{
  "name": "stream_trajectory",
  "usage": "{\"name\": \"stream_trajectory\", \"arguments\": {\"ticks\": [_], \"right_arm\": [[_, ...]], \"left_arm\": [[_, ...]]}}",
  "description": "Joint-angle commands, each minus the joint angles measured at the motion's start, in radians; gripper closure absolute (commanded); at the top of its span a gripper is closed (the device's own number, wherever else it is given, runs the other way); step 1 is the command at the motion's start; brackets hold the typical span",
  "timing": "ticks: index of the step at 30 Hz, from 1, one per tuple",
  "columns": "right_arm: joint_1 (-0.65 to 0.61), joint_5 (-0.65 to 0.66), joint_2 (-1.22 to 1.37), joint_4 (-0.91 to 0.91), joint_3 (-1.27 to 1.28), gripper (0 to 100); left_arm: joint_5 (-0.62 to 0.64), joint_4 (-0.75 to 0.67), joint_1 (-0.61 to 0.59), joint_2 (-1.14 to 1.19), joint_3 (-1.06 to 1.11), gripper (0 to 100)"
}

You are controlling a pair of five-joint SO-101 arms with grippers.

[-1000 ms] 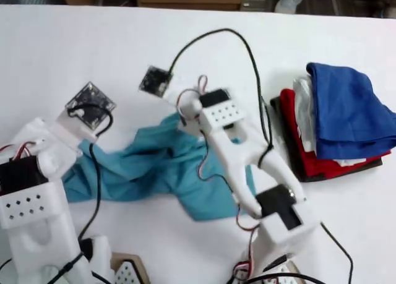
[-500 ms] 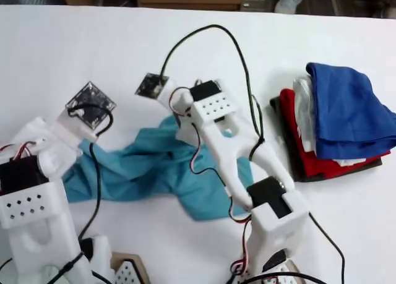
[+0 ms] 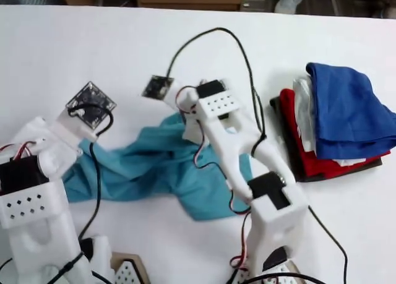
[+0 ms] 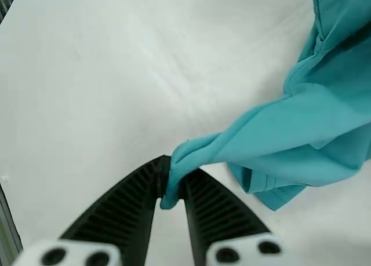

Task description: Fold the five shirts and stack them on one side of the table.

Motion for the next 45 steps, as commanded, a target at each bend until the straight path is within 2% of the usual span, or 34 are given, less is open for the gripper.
{"name": "stream_trajectory", "arguments": {"ticks": [1,6,13,19,31,35,38,43,45], "right_arm": [[0.024,0.009,0.01,0.015,-0.02,75.2],[0.007,0.003,0.01,0.016,-0.021,76.7],[-0.019,0.002,0.01,0.07,-0.025,98.2],[-0.013,0.005,-0.022,0.071,-0.031,97.8],[-0.012,0.012,-0.395,0.067,-0.078,97.8],[0.001,0.083,-0.509,0.033,-0.081,97.8],[0.028,0.087,-0.595,0.001,-0.11,97.8],[0.087,-0.038,-0.685,-0.001,-0.272,97.8],[0.097,-0.04,-0.694,-0.001,-0.37,97.8]], "left_arm": [[-0.008,-0.015,-0.009,-0.014,-0.002,98],[-0.008,-0.015,-0.008,-0.014,-0.002,98],[-0.008,-0.015,-0.008,-0.014,-0.002,98],[-0.008,-0.017,-0.008,-0.014,-0.002,98],[-0.006,-0.017,-0.008,-0.015,-0.007,98],[0.035,-0.008,-0.008,-0.015,-0.105,98],[0.075,0.031,0.021,-0.015,-0.222,98],[0.175,0.157,0.157,-0.015,-0.461,98],[0.209,0.199,0.21,-0.014,-0.564,98]]}}
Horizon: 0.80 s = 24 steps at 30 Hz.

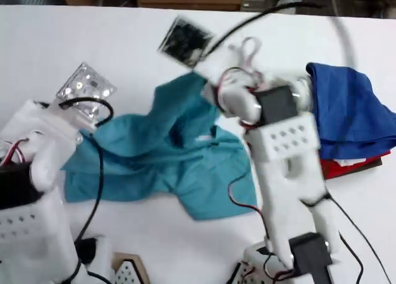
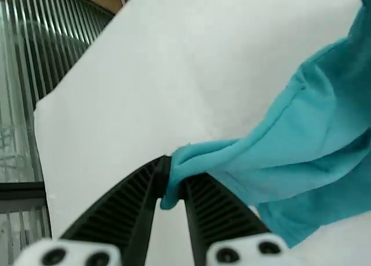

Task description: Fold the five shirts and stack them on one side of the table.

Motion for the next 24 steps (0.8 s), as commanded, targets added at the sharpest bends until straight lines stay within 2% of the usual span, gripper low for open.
{"name": "stream_trajectory", "arguments": {"ticks": [1,6,14,18,24], "right_arm": [[0.019,-0.023,-0.068,-0.015,-0.199,97.8],[0.05,0.032,-0.076,-0.008,-0.41,97.8],[0.05,0.035,-0.076,0.079,-0.729,97.8],[0.05,0.035,-0.071,0.068,-0.813,97.8],[0.05,0.038,-0.077,-0.039,-0.85,97.8]], "left_arm": [[0.054,0.071,0.089,-0.012,-0.216,98],[0.091,0.127,0.115,-0.009,-0.433,98],[0.098,0.186,0.115,-0.061,-0.595,98],[0.126,0.186,0.115,-0.118,-0.538,98],[0.123,0.133,0.114,-0.199,-0.352,98]]}}
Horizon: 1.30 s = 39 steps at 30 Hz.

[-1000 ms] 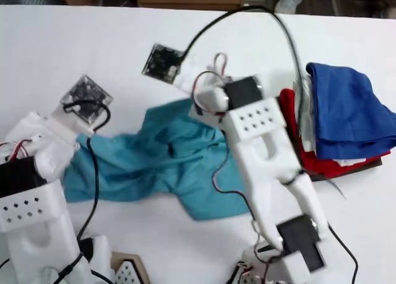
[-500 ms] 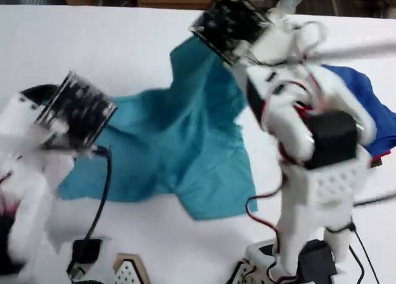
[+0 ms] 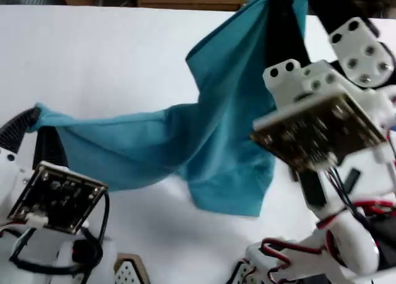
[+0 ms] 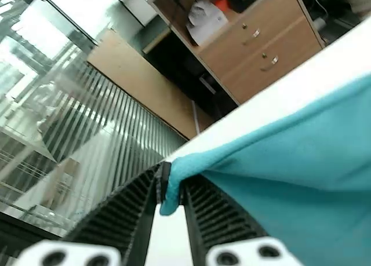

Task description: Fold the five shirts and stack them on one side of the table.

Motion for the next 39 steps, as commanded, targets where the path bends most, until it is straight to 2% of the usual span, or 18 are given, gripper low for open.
{"name": "stream_trajectory", "arguments": {"ticks": [1,17,28,35,39], "right_arm": [[0.004,0.009,-0.027,-0.064,-0.029,97.8],[0.002,0.006,-0.15,-0.047,-0.02,97.8],[-0.004,0.005,-0.119,-0.004,-0.017,97.8],[-0.005,-0.072,-0.039,0.028,-0.018,97.8],[-0.051,-0.071,0.008,0.033,-0.017,97.8]], "left_arm": [[0.003,-0.051,0.0,-0.035,0.088,98],[0.011,-0.038,-0.002,-0.189,0.142,98],[0.011,-0.031,-0.002,-0.189,0.159,98],[0.037,-0.04,-0.002,-0.193,0.2,98],[0.035,-0.071,-0.002,-0.187,0.237,98]]}}
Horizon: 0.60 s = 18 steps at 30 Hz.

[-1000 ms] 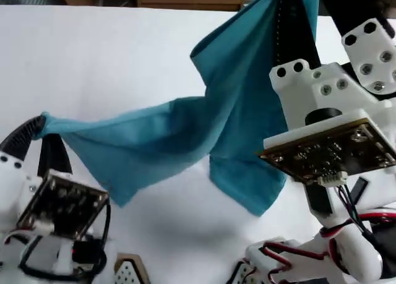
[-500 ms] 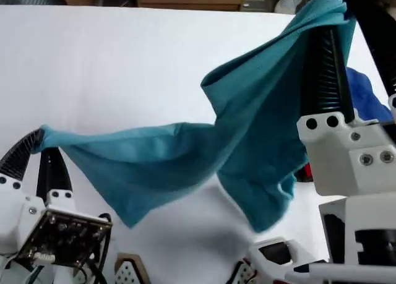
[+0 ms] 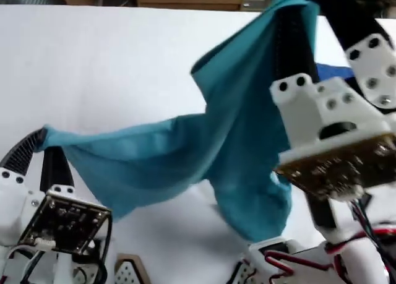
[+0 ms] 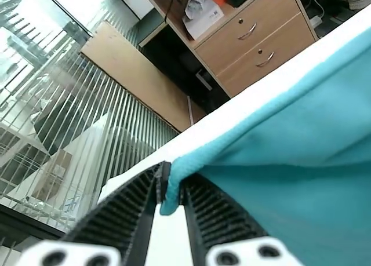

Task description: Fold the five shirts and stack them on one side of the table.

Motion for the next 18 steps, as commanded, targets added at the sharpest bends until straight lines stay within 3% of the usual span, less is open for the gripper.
{"name": "stream_trajectory", "arguments": {"ticks": [1,10,18], "right_arm": [[-0.025,-0.006,0.054,0.004,-0.009,97.8],[-0.022,-0.002,0.268,0.025,-0.009,97.8],[0.059,-0.002,0.507,0.033,-0.011,97.8]], "left_arm": [[0.008,-0.072,0.002,0.006,0.058,98],[0.002,-0.391,-0.011,0.037,0.409,98],[-0.005,-0.591,-0.015,0.313,0.409,98]]}}
